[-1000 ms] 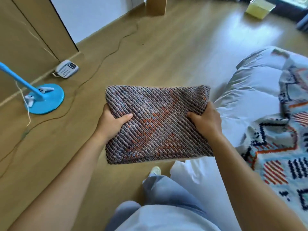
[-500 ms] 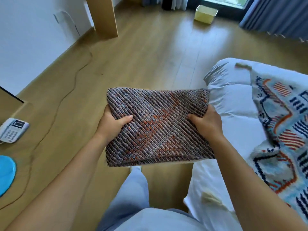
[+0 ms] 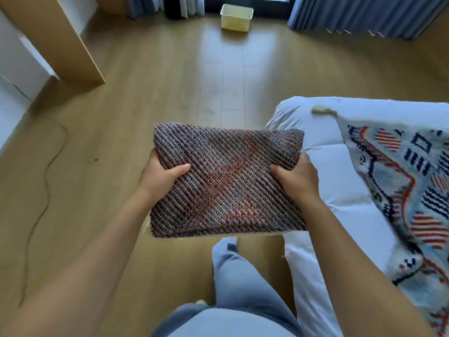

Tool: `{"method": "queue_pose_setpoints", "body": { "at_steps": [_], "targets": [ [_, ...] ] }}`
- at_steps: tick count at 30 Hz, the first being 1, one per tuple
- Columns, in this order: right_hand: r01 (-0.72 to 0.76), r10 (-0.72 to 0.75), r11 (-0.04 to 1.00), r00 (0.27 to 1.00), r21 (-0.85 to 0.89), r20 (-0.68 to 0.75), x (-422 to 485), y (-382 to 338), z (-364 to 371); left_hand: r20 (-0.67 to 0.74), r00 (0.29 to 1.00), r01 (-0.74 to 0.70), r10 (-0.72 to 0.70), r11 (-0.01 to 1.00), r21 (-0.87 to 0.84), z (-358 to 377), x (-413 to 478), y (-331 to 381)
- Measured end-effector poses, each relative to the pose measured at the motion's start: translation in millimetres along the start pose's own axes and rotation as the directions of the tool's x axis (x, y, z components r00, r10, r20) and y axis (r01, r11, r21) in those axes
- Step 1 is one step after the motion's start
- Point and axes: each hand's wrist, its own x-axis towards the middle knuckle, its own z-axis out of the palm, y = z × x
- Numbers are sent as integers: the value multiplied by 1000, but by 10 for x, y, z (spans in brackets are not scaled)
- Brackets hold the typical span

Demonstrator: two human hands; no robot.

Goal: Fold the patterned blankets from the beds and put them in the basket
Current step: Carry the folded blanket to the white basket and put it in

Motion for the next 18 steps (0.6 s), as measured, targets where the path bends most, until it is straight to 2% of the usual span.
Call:
{"method": "queue_pose_setpoints", "body": {
  "at_steps": [6, 18],
  "targets": [
    [-72, 72, 997, 997, 13, -9, 1328, -195, 132, 52, 999, -5, 4, 1000, 11, 415, 1384, 425],
    [-58, 58, 998, 998, 20, -27, 3987, -870, 287, 77, 996, -36, 39, 999, -32, 1051, 3878, 1301]
  ]
}}
